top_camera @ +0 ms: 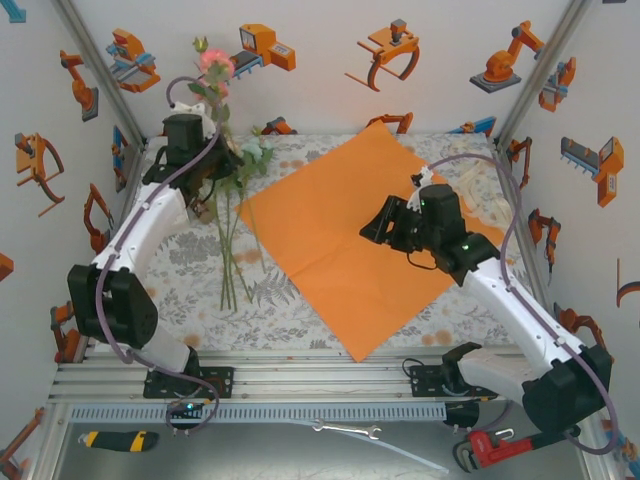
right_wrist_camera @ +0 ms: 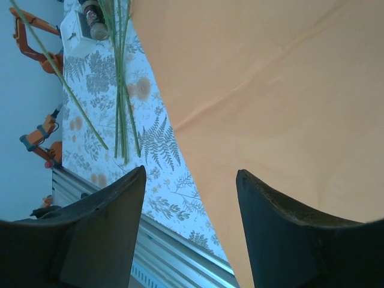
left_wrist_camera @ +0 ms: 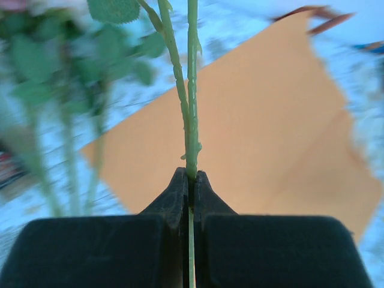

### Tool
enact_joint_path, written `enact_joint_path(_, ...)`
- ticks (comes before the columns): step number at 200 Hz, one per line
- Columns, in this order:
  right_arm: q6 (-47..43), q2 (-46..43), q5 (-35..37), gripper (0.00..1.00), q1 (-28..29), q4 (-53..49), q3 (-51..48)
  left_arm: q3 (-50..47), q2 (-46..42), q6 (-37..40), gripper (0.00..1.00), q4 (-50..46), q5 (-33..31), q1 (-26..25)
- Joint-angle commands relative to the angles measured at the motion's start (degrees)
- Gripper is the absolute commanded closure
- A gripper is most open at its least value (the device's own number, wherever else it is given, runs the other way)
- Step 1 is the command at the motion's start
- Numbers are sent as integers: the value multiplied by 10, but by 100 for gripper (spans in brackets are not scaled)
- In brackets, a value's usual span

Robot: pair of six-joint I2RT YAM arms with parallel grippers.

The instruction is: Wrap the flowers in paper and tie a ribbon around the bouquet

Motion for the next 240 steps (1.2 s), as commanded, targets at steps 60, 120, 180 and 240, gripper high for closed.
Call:
enact_joint_path(60, -23, -75, 68, 41, 0, -111, 38, 323, 373, -182, 100, 112, 83, -175)
enact_joint_path(120, -36, -115, 66, 41, 0, -149, 21, 450, 517, -172, 100, 84, 101, -200)
enact_joint_path(180, -63, -87, 59, 40, -2, -152, 21, 447, 550, -136, 100, 18, 151, -205)
enact_joint_path(240, -74, -76, 45, 40, -8, -148, 15, 516, 604, -117, 84, -69, 119, -207)
